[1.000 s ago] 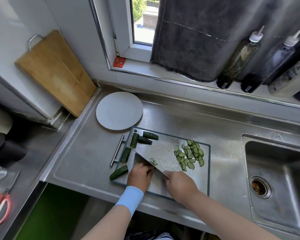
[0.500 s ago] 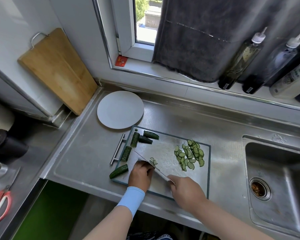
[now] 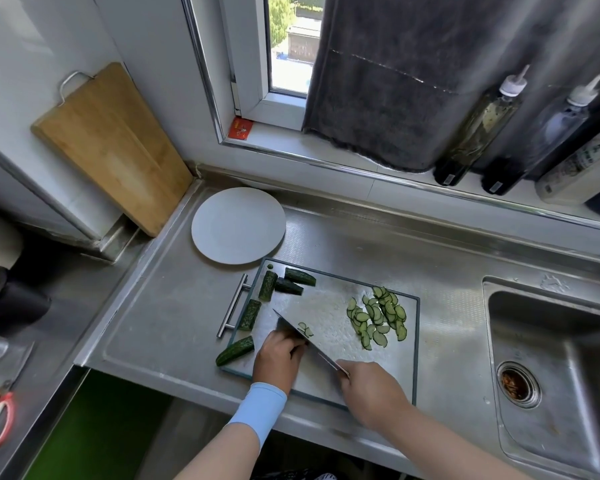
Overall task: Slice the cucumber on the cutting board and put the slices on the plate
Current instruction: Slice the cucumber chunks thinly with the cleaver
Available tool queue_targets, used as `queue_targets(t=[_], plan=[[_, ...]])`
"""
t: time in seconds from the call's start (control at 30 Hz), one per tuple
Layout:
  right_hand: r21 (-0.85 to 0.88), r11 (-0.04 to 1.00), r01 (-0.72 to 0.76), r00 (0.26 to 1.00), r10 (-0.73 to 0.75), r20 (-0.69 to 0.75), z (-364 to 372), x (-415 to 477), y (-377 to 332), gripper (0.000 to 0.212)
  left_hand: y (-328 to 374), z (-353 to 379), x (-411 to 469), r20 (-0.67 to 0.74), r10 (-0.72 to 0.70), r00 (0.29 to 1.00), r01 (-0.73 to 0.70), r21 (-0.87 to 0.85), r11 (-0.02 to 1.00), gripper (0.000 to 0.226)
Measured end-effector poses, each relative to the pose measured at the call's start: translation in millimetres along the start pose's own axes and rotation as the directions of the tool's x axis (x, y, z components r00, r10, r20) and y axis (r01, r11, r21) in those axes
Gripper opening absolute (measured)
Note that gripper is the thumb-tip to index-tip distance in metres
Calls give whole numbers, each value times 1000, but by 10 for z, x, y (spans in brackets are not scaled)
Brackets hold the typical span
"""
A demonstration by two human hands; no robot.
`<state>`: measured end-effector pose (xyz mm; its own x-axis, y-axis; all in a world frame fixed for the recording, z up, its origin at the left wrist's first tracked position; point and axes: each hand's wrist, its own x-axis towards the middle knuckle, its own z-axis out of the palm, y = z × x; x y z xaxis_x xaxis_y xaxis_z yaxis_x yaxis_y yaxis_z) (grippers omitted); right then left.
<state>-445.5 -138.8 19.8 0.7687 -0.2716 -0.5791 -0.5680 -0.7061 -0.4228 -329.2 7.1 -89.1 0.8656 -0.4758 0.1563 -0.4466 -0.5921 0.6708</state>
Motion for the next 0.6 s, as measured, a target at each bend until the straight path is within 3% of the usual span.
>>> queue_targets(t=[0.3, 0.53, 0.6], plan=[[-53, 998, 37, 999, -37, -8, 20, 193, -192, 33, -42, -18, -33, 13, 58, 998, -59, 27, 998, 22], [-68, 995, 71, 995, -75, -59, 30, 116, -159, 15, 17, -69, -7, 65, -20, 998, 18, 26, 1000, 19], [-67, 995, 79, 994, -84, -70, 33, 51, -111, 19, 29, -95, 6, 85, -17, 996, 14, 28, 999, 15]])
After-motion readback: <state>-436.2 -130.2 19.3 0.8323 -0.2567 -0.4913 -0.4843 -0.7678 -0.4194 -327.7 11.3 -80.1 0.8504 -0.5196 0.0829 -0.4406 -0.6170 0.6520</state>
